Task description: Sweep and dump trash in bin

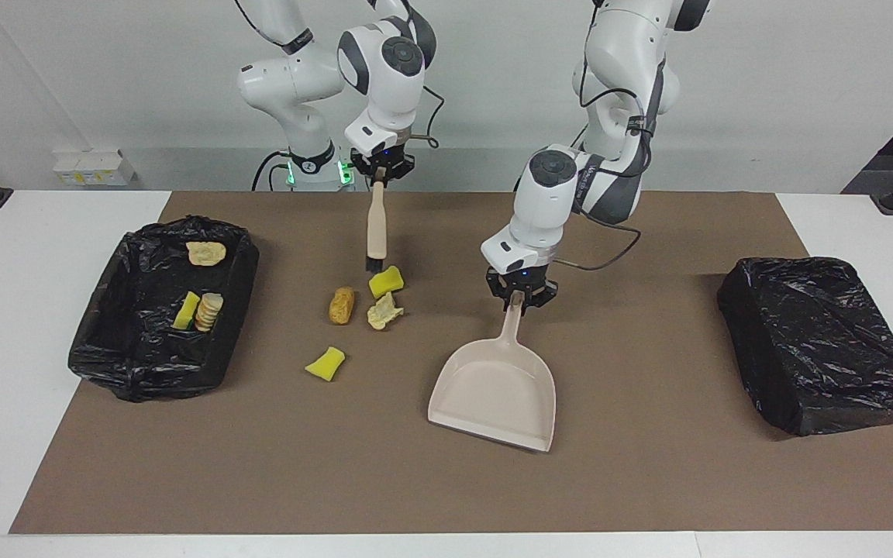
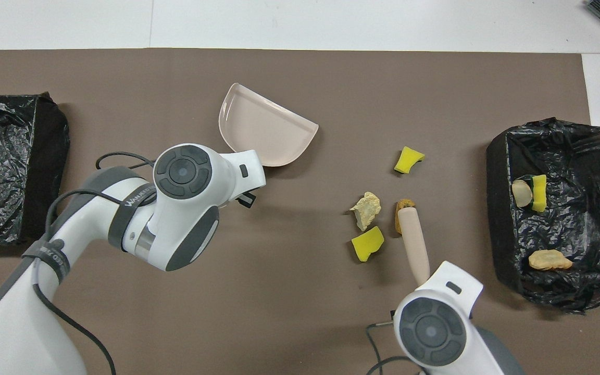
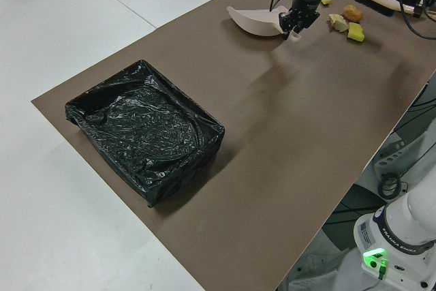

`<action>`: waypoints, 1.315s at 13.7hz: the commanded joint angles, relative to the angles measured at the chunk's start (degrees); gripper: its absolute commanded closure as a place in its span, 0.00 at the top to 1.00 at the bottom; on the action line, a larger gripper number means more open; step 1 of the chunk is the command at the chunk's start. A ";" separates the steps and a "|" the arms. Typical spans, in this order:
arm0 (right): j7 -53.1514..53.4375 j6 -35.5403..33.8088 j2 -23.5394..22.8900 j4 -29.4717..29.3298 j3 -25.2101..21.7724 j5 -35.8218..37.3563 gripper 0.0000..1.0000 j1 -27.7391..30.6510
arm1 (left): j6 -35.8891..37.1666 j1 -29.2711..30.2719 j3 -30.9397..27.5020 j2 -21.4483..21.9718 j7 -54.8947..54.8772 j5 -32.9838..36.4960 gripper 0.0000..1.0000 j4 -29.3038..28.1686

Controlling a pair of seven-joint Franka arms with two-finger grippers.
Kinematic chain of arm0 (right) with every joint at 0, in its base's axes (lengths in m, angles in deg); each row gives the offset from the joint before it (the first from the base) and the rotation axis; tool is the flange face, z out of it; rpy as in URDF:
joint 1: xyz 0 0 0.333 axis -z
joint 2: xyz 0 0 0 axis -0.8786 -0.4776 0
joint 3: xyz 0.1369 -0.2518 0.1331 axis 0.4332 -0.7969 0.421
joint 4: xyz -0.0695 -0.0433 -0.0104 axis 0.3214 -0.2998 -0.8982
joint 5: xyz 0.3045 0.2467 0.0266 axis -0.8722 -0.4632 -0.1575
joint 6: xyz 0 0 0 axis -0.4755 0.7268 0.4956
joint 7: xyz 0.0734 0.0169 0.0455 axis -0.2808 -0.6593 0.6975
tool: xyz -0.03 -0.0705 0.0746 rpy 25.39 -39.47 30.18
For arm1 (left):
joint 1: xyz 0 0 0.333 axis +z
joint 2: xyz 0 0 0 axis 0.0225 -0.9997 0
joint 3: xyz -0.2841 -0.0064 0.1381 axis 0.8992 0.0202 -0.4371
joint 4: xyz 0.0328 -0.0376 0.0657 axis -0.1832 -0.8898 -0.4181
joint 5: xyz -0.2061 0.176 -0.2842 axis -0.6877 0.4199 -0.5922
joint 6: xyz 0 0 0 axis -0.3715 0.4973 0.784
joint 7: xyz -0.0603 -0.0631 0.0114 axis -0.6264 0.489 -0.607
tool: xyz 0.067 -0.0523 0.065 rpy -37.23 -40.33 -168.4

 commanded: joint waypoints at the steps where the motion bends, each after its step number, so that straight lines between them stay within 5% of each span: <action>1: -15.77 5.80 -3.06 0.78 0.62 2.06 0.00 10.48 | 3.63 3.06 0.43 2.28 -16.37 1.33 0.00 0.03; 3: -21.44 6.87 -4.38 0.78 0.62 2.42 0.00 14.38 | 3.64 3.52 0.35 2.37 -27.86 1.42 0.00 -0.32; 7: -20.13 4.69 -5.97 0.87 1.14 -1.68 0.00 12.98 | 6.44 3.96 0.08 2.98 -42.74 3.53 0.00 -0.67; 11: -15.51 4.06 -7.54 0.87 1.23 -15.75 0.00 7.98 | 6.80 1.51 0.17 5.26 -43.66 3.62 0.00 -3.83; 18: -8.63 7.58 -8.96 0.60 1.23 -30.08 0.00 -0.90 | 6.10 -1.14 0.26 7.64 -43.40 3.62 0.00 -10.07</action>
